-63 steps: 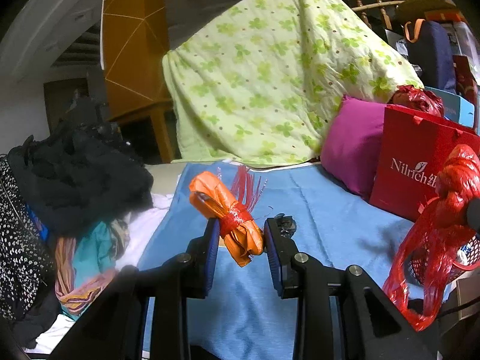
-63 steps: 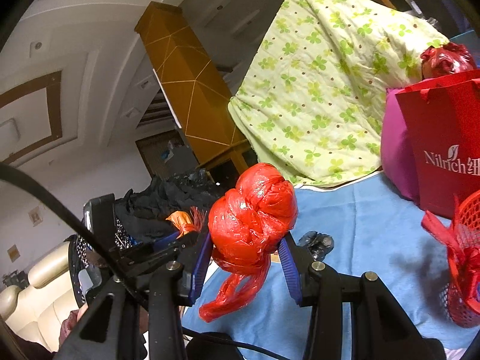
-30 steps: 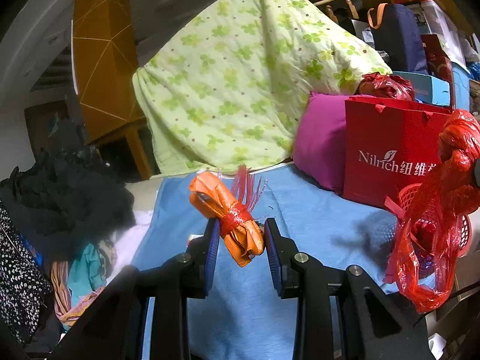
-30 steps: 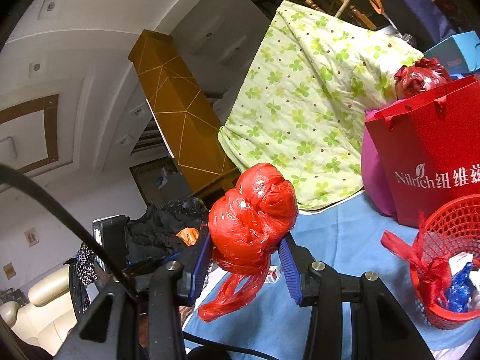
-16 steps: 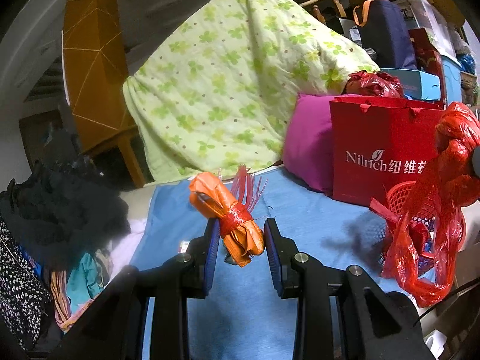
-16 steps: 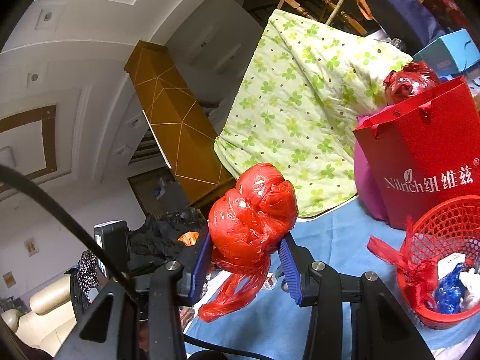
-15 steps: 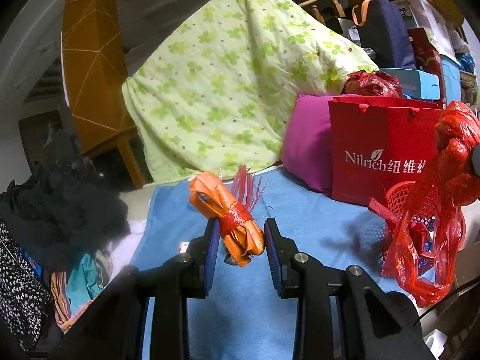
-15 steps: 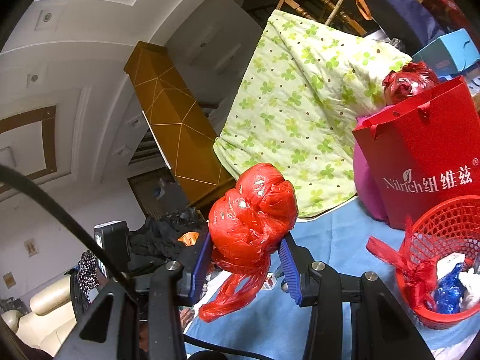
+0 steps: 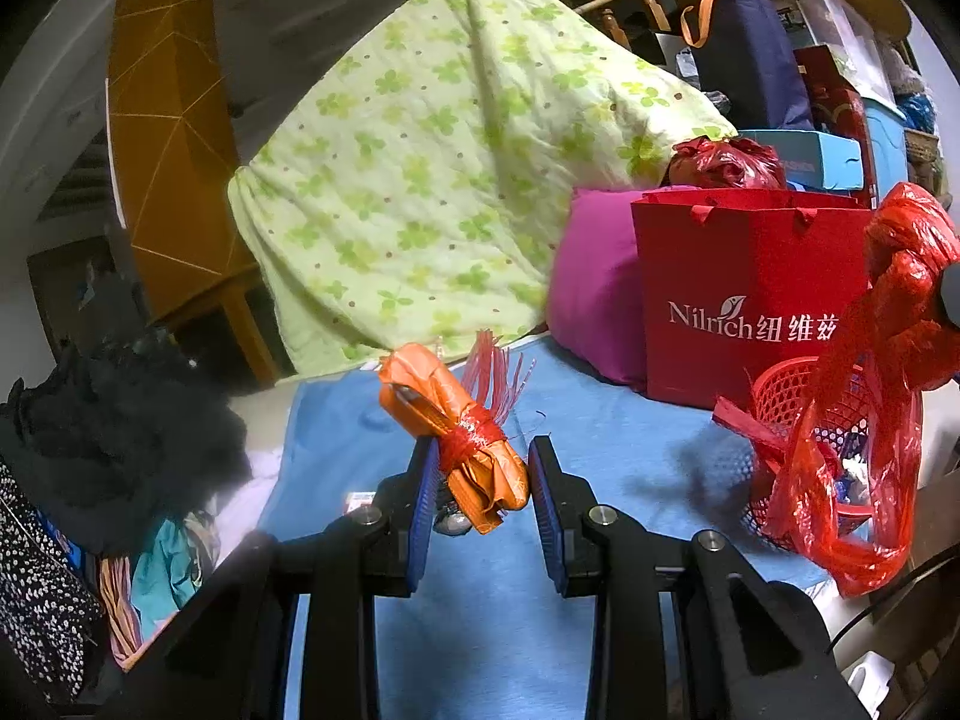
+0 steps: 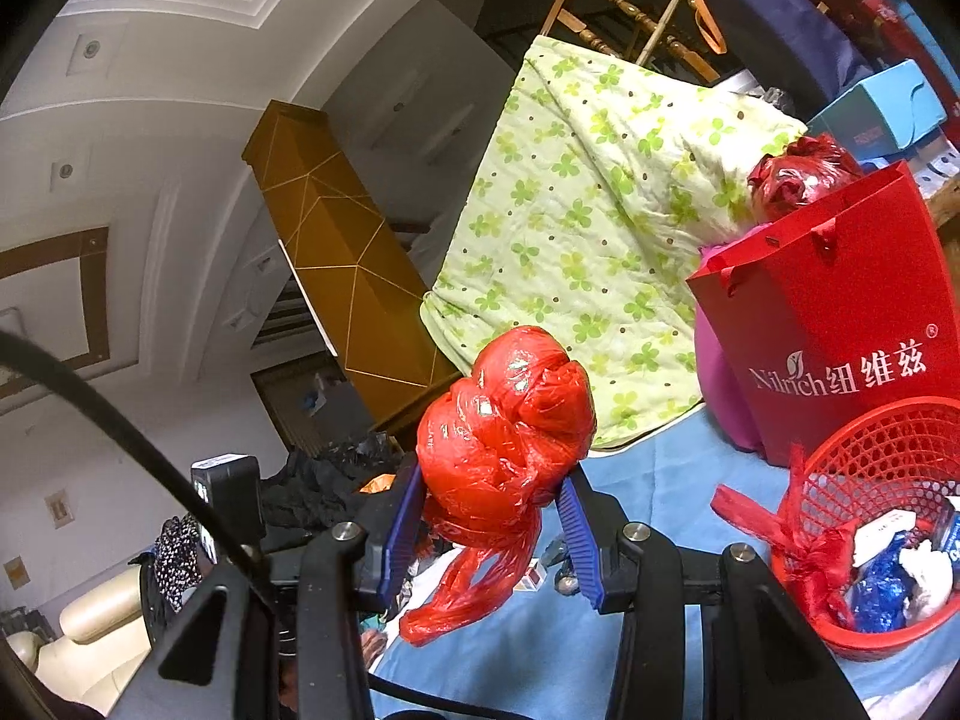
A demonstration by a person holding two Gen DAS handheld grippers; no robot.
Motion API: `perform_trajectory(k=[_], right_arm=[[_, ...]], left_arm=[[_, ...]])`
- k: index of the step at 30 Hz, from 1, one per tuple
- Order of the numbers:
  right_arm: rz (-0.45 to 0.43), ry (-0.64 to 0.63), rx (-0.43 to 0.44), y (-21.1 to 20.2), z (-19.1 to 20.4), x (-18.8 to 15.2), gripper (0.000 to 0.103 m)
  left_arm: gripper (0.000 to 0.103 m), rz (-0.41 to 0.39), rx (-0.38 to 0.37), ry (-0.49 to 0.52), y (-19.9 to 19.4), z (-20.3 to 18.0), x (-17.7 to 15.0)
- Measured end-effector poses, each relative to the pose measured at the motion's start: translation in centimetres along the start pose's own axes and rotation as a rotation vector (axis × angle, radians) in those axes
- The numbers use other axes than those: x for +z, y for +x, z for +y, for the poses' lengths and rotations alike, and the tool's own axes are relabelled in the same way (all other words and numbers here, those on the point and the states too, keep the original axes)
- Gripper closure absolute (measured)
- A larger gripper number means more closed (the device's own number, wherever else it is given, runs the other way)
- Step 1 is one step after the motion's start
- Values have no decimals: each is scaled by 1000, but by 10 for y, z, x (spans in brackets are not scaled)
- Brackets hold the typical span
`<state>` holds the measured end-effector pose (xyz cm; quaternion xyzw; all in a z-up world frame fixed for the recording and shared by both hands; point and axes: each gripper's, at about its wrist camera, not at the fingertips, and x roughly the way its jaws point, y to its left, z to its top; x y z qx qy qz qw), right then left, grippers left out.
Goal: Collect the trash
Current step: 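Carry the red bag and orange bag toward the red mesh basket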
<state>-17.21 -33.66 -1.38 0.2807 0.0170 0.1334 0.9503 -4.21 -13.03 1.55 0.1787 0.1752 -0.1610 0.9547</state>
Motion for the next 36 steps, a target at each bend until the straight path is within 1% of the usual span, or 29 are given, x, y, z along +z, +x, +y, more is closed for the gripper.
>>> perform_trajectory(k=[14, 27, 36], right_arm=[[-32, 16, -26, -18, -4, 1, 56], [-70, 35, -71, -35, -15, 7, 56], [-97, 59, -108, -47, -30, 13, 56]], left_arm=[[71, 11, -36, 26, 4, -16, 0], [71, 16, -80, 84, 11, -51, 6], [71, 25, -118, 89, 23, -70, 10]])
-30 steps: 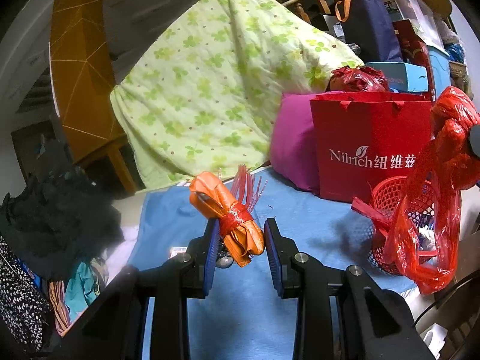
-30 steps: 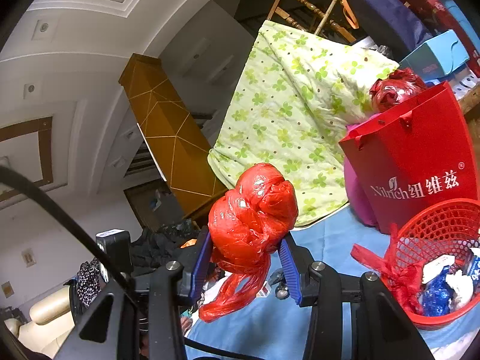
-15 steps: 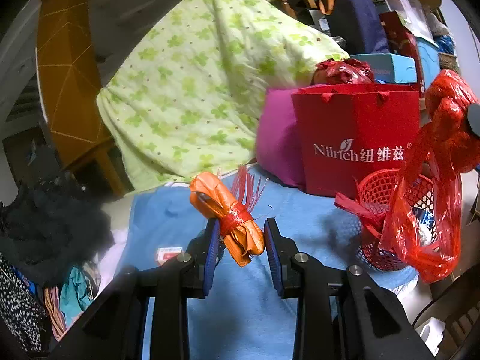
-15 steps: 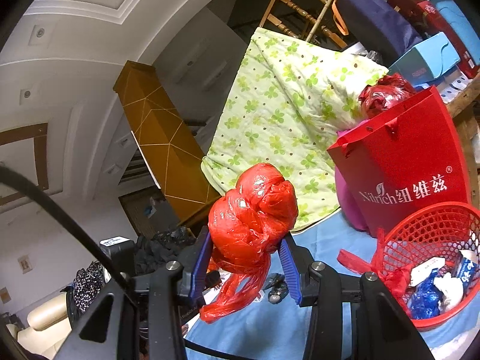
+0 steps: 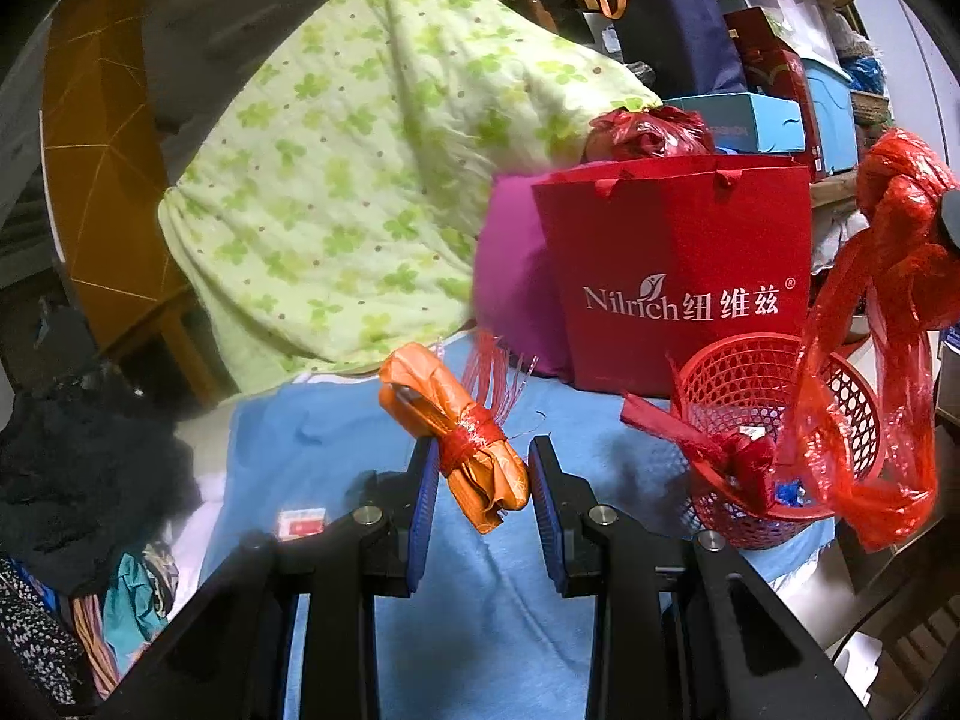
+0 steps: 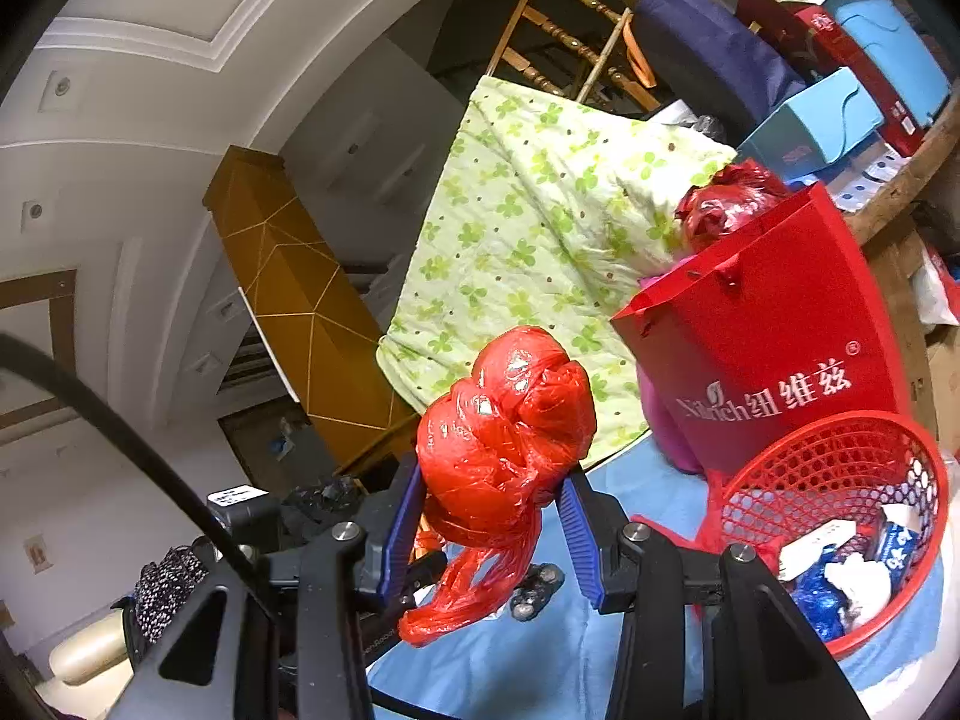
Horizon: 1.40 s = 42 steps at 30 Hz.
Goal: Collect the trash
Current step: 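Carry the red bag and orange bag toward the red mesh basket, then open both grippers over the basket to drop both bags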
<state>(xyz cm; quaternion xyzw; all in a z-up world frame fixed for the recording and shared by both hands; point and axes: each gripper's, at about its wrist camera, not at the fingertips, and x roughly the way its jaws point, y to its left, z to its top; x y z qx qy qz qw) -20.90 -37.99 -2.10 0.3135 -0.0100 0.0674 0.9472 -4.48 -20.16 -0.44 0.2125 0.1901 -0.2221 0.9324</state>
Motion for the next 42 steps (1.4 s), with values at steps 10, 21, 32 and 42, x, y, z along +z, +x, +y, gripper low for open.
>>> perform_trajectory(k=[10, 21, 32, 42], right_arm=[[-22, 25, -61, -9, -23, 8, 56], [-66, 30, -159, -24, -49, 22, 56], [-122, 35, -304, -45, -81, 32, 56], [-61, 87, -427, -41, -129, 29, 54]], left_arm=[[71, 7, -48, 10, 18, -19, 9], [71, -7, -126, 56, 34, -52, 27], [71, 3, -302, 65, 49, -90, 45], [69, 104, -615, 8, 90, -131, 49]])
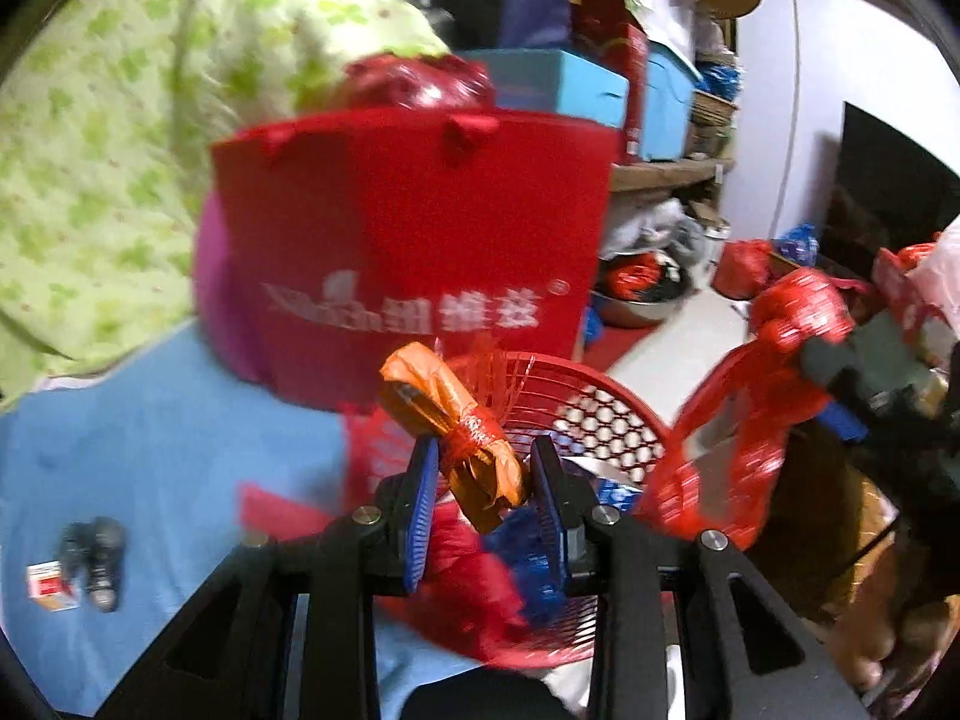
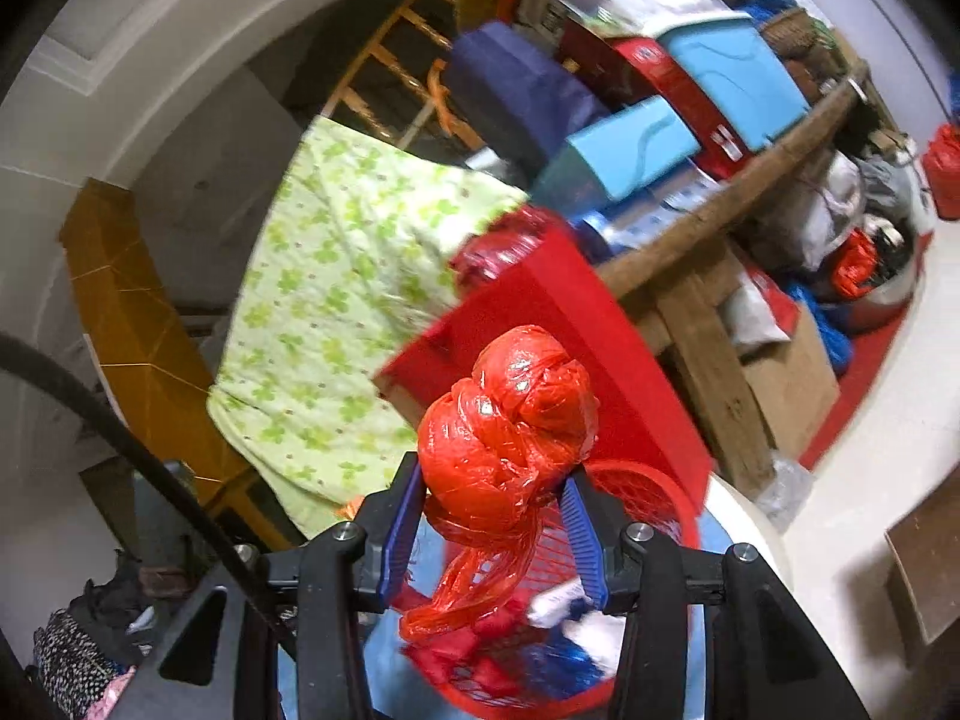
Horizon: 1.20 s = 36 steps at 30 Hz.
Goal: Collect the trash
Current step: 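Open both grippers over the basket to drop both bags, then move both open grippers back over the medicine box and black bag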
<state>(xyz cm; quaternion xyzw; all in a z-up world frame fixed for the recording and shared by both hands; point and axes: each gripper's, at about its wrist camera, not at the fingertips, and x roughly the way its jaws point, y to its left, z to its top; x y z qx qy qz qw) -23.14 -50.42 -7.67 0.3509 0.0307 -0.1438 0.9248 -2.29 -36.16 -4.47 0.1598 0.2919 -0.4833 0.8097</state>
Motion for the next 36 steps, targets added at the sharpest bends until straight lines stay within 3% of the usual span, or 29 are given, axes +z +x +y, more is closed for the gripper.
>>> perform_trajectory(k=[3, 4, 11, 18, 25, 32, 36], right_arm=[[70, 22, -39, 20, -10, -6, 37], [89, 30, -47, 24, -14, -9, 32], [95, 20, -34, 26, -12, -20, 31], [93, -62, 44, 28, 33, -25, 31], [154, -214, 148, 49, 108, -53, 31], [300, -360, 234, 91, 176, -109, 31], [435, -403, 229, 131, 193, -154, 31]], left_arm=[[58, 15, -10, -11, 12, -2, -4], [48, 14, -9, -18, 12, 0, -7], [45, 16, 65, -43, -1, 32, -31], [40, 50, 234, -167, -29, 113, -88], [40, 125, 484, -293, -53, 202, -169], [40, 195, 684, -439, -67, 275, -230], [40, 201, 727, -500, -73, 300, -252]])
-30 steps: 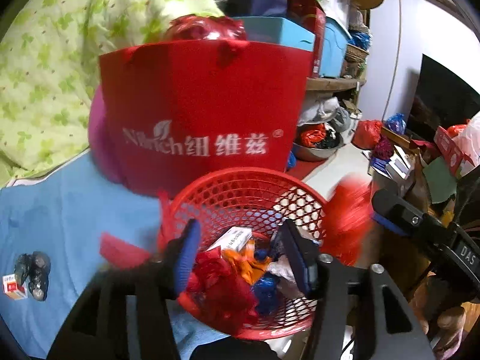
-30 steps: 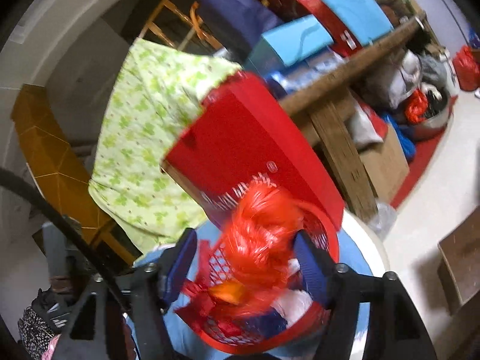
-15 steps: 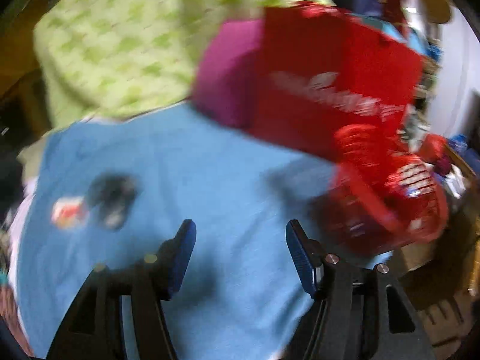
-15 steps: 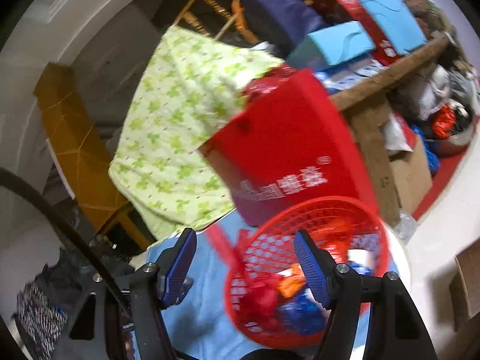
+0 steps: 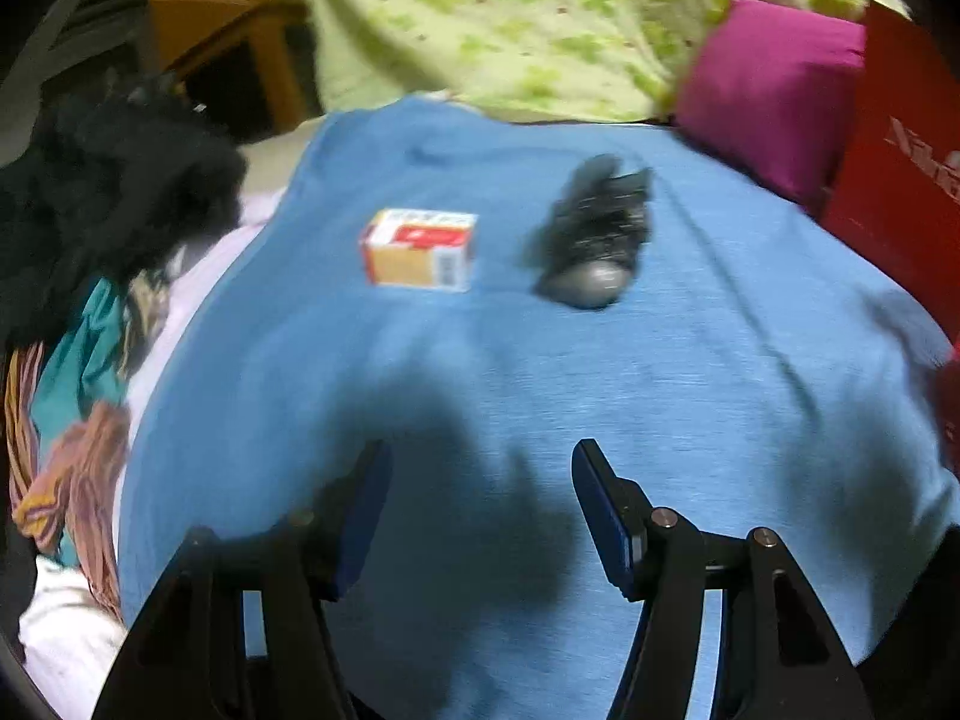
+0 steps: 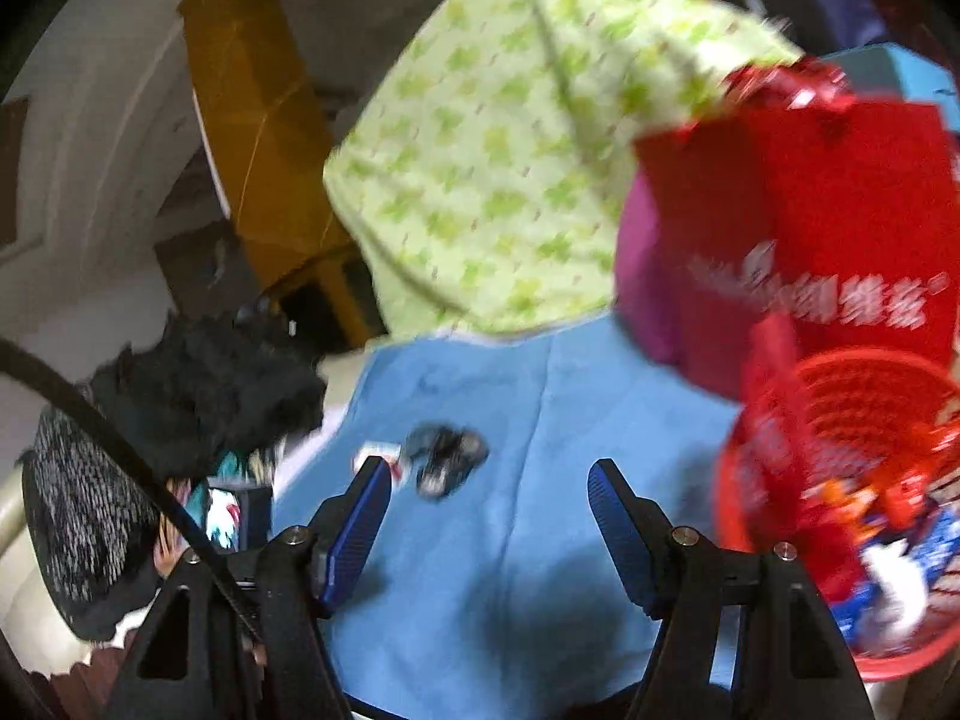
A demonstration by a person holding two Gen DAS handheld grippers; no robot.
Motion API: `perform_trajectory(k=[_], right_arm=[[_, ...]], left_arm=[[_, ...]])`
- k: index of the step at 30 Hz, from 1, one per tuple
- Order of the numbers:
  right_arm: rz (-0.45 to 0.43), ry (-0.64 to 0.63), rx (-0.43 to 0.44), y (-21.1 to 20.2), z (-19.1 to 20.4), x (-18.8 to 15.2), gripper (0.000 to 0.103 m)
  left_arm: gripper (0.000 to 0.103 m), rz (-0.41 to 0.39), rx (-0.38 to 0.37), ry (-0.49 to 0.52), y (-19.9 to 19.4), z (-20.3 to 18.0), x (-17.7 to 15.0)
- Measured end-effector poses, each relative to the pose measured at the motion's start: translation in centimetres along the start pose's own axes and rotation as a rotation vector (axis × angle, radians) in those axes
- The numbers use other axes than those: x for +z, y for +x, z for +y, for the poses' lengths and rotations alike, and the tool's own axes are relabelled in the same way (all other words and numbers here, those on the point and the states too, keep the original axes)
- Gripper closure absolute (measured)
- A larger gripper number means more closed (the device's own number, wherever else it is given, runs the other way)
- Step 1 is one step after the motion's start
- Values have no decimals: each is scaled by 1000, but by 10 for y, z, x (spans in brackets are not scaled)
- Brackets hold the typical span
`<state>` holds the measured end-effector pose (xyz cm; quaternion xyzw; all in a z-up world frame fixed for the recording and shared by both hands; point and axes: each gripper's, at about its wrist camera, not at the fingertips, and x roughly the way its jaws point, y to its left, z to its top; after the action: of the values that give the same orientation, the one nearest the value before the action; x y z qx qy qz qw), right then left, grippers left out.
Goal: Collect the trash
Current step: 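Move both open grippers back over the medicine box and black bag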
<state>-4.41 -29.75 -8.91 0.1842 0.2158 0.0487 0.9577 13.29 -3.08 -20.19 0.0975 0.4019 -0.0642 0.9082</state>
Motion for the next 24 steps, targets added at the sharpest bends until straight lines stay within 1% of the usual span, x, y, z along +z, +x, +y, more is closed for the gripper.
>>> perform_trajectory(k=[3, 8, 12, 17, 22, 24], right_arm=[[86, -1, -11, 36, 1, -16, 31], [197, -14, -52, 82, -7, -43, 31], [252, 1, -81, 110, -21, -54, 31], [279, 39, -92, 131, -36, -62, 31], [337, 68, -99, 152, -44, -67, 31], [366, 90, -125, 159, -49, -69, 31]], left_arm=[[40, 15, 10, -21, 7, 5, -3], [40, 42, 9, -39, 24, 11, -6], [40, 68, -2, -52, 41, 16, -9], [40, 95, -23, -62, 54, 18, -13], [30, 84, -37, -81, 58, 19, -14], [27, 80, -33, -84, 59, 18, -14]])
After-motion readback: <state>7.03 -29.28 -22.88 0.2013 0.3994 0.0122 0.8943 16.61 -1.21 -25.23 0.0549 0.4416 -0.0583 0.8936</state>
